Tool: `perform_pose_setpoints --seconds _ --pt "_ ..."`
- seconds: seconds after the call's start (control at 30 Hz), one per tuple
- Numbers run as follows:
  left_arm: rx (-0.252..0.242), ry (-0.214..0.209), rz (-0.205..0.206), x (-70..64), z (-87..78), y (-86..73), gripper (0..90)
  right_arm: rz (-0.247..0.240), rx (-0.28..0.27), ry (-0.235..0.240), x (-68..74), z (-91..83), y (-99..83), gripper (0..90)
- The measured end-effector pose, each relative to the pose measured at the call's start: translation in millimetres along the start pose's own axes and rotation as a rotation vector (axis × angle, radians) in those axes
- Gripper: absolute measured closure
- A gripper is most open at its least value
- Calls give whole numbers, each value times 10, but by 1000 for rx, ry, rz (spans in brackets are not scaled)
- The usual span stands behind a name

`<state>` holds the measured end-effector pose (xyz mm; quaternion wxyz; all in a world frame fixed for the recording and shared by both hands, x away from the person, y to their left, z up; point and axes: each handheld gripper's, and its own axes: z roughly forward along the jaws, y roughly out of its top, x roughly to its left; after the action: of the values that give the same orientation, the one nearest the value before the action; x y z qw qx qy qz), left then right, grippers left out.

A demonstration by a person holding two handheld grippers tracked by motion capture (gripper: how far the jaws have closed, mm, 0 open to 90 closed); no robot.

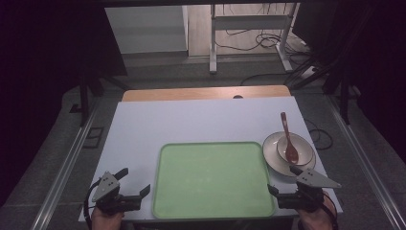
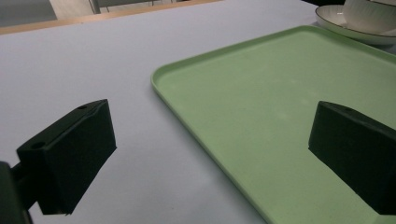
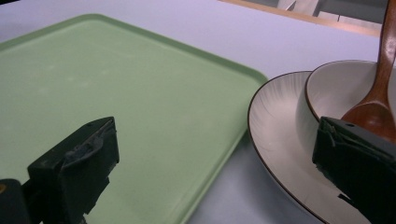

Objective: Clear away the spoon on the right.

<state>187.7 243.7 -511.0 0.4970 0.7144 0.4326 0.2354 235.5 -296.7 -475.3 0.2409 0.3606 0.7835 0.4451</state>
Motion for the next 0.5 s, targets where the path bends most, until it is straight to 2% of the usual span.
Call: perform_pose_setpoints --seconds 0.2,0.5 --pt "-15 -22 -4 0 2 6 0 -19 8 -9 11 10 -3 0" --pt "-9 -37 -3 -5 18 7 0 -8 13 -10 11 21 -12 0"
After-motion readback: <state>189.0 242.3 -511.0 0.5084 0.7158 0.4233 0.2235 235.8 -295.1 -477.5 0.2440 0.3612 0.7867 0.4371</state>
